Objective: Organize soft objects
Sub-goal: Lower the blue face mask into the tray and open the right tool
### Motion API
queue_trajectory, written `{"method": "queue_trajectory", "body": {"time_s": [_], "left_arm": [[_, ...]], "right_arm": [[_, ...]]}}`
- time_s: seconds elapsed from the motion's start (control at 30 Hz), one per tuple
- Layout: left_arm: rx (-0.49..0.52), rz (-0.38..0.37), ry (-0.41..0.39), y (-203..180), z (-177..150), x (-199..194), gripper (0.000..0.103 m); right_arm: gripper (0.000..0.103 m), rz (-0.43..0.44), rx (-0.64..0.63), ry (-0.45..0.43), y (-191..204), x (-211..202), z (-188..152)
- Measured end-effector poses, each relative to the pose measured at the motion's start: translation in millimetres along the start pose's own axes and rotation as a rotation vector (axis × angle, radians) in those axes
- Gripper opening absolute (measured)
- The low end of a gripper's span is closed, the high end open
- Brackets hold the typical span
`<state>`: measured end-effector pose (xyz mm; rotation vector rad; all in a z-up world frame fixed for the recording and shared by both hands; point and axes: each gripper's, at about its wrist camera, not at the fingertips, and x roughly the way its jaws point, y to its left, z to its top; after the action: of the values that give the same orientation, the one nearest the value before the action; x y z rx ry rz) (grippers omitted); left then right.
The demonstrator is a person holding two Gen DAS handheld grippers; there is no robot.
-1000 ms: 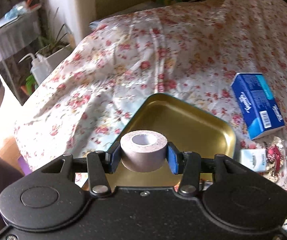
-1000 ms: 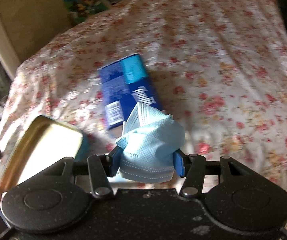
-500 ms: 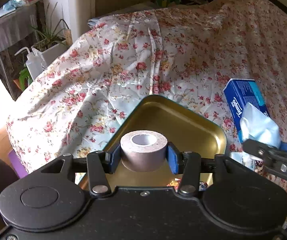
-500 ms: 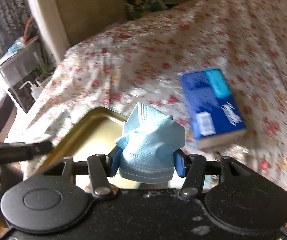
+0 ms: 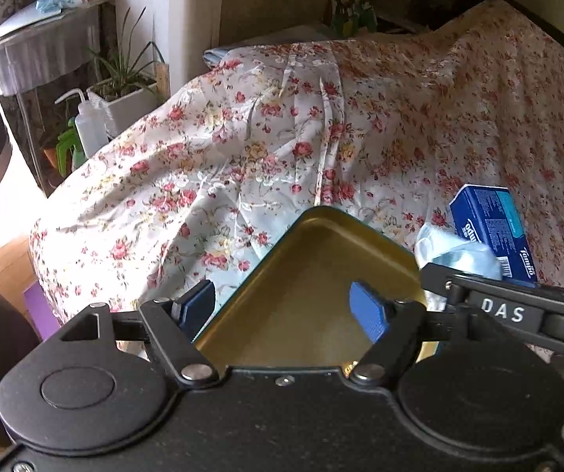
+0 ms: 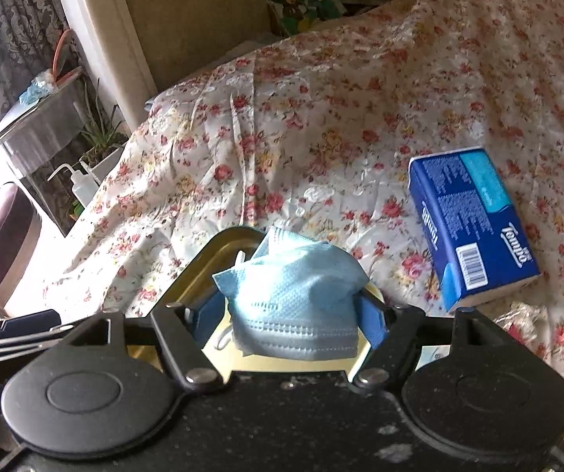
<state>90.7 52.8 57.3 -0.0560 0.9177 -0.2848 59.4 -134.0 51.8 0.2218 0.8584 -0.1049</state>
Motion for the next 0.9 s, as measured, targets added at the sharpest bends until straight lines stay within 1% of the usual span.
{"method": "queue_trajectory", "body": {"time_s": [0.03, 0.07, 0.13, 0.23, 0.37, 0.6, 0.83, 0.9], "left_arm": [[-0.009, -0.003, 0.002, 0.5, 0.1, -0.7, 0.071], [-0.015, -0.007, 0.001, 0.5, 0.3, -2.1, 0.071], [-0.022, -0.007, -0.01, -0.3, 1.2, -5.7, 0.071], [-0.026, -0.009, -0.022, -2.6, 1.5, -9.6, 0.072], [-0.024, -0.006, -0.019, -4.3, 0.4, -9.9, 0.072], [-0.02, 0.003, -0.006, -7.3, -1.3, -7.7, 0.072], [0.023, 0.006, 0.006, -20.3, -6.5, -3.6, 0.073], [0.044, 0.004, 0.011, -26.8, -9.0, -1.4, 0.078]], "right_arm": [[0.076, 0.001, 0.002, 0.004, 0.8, 0.9, -0.7], [0.081, 0.002, 0.004, 0.009, 1.6, 1.9, -1.2], [0.085, 0.003, 0.015, 0.012, 2.1, 2.5, -1.4], [0.085, -0.012, 0.022, 0.013, 2.9, 1.4, -0.5], [0.085, -0.028, 0.019, 0.011, 1.3, -3.5, -1.6], [0.085, -0.073, 0.025, 0.021, -15.1, -9.8, -9.8], [0.085, -0.142, 0.048, 0.03, -54.2, -18.8, -24.8], [0.086, -0.164, 0.068, 0.027, -69.4, -22.0, -28.5]]}}
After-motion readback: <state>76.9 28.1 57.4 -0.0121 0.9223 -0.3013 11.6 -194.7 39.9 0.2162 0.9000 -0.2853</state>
